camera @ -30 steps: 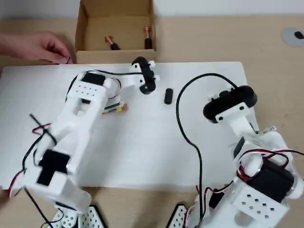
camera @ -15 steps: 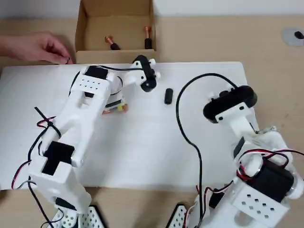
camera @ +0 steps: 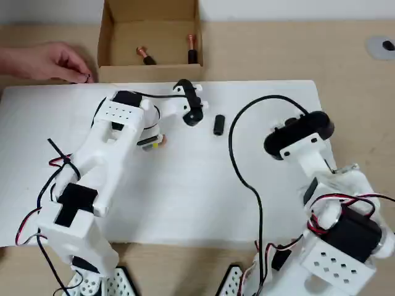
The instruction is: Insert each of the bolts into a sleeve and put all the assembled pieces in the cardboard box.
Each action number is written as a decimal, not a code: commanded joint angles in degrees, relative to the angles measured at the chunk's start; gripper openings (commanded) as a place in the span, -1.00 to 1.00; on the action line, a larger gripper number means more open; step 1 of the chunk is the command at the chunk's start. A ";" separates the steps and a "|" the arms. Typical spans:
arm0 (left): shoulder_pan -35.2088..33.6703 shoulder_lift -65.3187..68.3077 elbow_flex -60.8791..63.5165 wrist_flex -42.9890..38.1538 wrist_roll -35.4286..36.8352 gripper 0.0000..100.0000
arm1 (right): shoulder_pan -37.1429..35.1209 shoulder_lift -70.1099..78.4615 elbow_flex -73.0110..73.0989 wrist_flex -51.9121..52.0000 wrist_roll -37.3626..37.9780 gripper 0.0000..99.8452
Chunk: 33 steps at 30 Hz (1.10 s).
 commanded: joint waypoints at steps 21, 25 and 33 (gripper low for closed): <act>2.64 3.47 -0.97 -3.08 3.43 -0.61 | 0.92 -0.92 -0.40 -0.62 -0.09 -0.98; 2.64 3.47 -1.85 -1.93 3.43 -0.59 | 0.92 -0.92 -0.40 -0.62 -0.09 -0.98; 2.73 -0.04 -10.90 8.26 3.52 -0.59 | 0.66 -0.75 -0.13 -0.62 0.00 -0.98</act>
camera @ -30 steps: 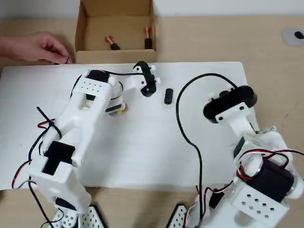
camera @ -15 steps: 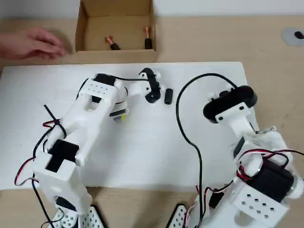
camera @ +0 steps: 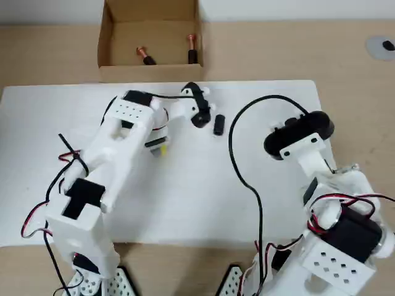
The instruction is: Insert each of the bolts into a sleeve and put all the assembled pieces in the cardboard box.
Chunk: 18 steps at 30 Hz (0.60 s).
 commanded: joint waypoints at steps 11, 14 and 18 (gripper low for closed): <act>-1.58 -6.02 -3.52 -1.67 0.09 -0.59 | 0.84 -0.92 -0.04 -0.62 0.79 -0.98; -2.11 -4.26 -2.29 -4.48 0.18 -0.59 | 0.84 -0.92 -0.04 -0.62 0.79 -0.98; -2.11 -0.31 -2.29 -4.48 0.35 -0.59 | 0.92 -0.92 -0.13 -0.62 0.79 -0.98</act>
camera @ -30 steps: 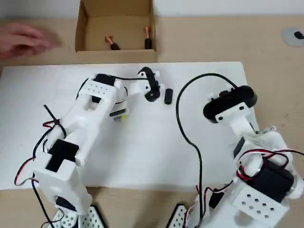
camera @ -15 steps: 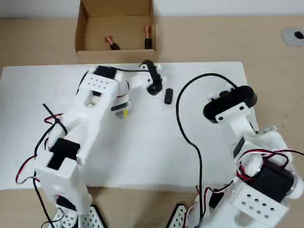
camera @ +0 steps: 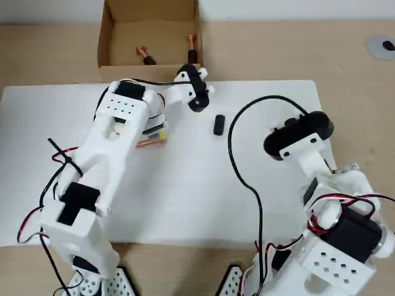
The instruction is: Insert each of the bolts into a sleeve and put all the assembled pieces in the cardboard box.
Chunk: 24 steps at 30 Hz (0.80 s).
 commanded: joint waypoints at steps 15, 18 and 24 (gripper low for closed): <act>-0.26 4.79 1.41 -0.62 1.93 -0.79 | 0.92 -0.92 -0.13 -0.62 0.26 -0.98; -0.26 4.79 1.67 -0.62 1.93 -0.79 | 0.92 -0.92 -0.13 -0.62 0.18 -0.98; 0.09 4.79 1.32 2.37 1.93 -0.80 | 0.92 -0.92 -0.13 -0.70 0.09 -0.98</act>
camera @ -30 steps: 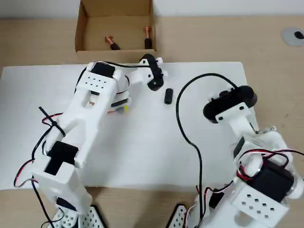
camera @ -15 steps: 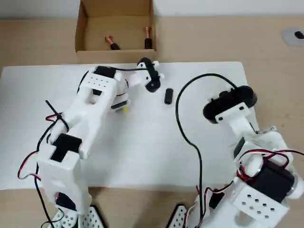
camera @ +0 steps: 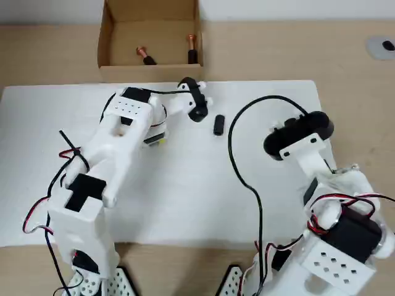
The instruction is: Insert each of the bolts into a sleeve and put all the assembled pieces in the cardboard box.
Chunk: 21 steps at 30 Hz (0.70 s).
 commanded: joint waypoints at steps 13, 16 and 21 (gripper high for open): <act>1.49 -0.57 -0.09 2.90 2.99 -0.97 | 0.92 -0.92 -0.22 -0.79 0.00 -0.98; 1.67 -1.54 -0.18 2.73 5.19 -0.97 | 0.92 -1.01 -0.13 -0.70 0.00 -0.98; 1.67 -9.80 -0.09 2.99 11.08 -0.98 | 0.92 -1.01 -0.40 -0.62 -0.09 -0.98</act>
